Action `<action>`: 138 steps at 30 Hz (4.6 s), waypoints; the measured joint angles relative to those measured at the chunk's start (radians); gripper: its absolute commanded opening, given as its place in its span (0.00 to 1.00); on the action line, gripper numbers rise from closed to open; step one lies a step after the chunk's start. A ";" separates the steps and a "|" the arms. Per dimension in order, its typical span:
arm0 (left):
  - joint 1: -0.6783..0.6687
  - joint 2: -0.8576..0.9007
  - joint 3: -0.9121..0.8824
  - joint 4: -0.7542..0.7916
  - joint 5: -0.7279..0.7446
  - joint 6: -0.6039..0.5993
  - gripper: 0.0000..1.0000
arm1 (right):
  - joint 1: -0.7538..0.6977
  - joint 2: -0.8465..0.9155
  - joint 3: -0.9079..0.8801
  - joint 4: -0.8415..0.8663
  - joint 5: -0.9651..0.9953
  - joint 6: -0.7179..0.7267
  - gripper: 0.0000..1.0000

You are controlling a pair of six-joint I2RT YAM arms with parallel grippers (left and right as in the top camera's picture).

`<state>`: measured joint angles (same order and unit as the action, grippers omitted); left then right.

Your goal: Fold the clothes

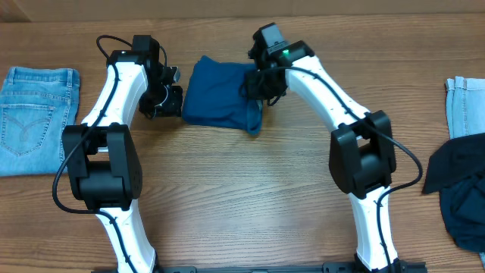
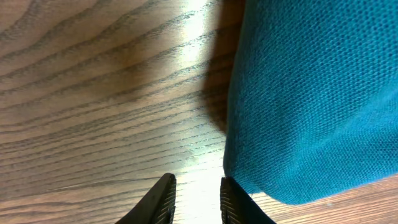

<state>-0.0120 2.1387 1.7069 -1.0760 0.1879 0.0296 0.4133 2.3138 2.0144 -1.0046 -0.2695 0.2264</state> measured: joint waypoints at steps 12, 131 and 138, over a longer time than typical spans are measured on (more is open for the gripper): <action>0.000 0.000 0.000 -0.008 0.000 0.000 0.28 | -0.122 -0.051 -0.005 -0.098 0.027 -0.017 0.41; -0.091 0.033 0.050 0.258 -0.055 0.026 0.56 | 0.201 -0.121 -0.136 -0.050 0.186 -0.614 0.26; -0.091 -0.112 0.050 0.195 -0.057 0.030 0.59 | -0.019 -0.183 -0.116 -0.058 -0.105 -0.523 0.17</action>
<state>-0.1028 2.0270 1.7565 -0.8814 0.1310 0.0597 0.3946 2.1311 1.8988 -1.0626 -0.3740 -0.2962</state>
